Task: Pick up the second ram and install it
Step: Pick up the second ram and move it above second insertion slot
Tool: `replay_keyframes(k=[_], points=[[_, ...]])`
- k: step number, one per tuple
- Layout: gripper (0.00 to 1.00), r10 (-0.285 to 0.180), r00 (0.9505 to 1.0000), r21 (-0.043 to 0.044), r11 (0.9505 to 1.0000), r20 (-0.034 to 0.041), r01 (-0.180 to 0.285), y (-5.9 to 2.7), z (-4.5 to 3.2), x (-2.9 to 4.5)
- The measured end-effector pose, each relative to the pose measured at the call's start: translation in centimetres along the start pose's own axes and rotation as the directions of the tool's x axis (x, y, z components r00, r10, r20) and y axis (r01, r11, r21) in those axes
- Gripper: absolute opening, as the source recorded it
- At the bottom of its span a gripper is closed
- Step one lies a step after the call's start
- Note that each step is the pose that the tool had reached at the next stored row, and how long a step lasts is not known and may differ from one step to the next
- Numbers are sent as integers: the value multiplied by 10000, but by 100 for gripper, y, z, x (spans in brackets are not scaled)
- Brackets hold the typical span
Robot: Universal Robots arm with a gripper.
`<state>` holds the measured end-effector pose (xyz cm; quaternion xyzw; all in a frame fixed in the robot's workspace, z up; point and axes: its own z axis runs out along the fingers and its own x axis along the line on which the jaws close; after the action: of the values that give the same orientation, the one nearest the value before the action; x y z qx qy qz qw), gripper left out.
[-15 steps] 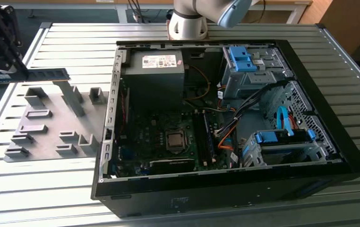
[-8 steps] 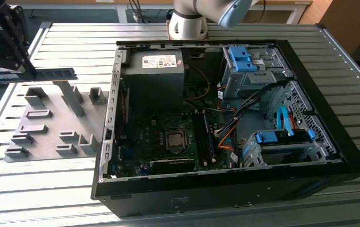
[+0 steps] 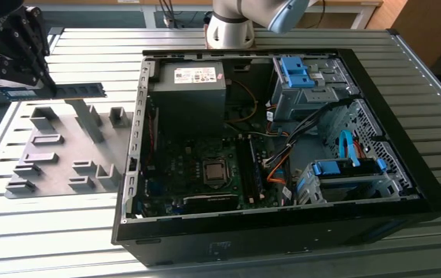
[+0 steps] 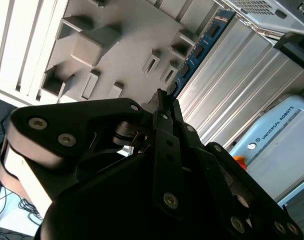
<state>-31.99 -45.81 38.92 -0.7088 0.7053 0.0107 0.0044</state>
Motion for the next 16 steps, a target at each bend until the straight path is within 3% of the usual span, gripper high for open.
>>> replay_keyframes(k=[16], points=[[14, 0, 10000, -1, 10000, -1, 0, -318, -3, 2]])
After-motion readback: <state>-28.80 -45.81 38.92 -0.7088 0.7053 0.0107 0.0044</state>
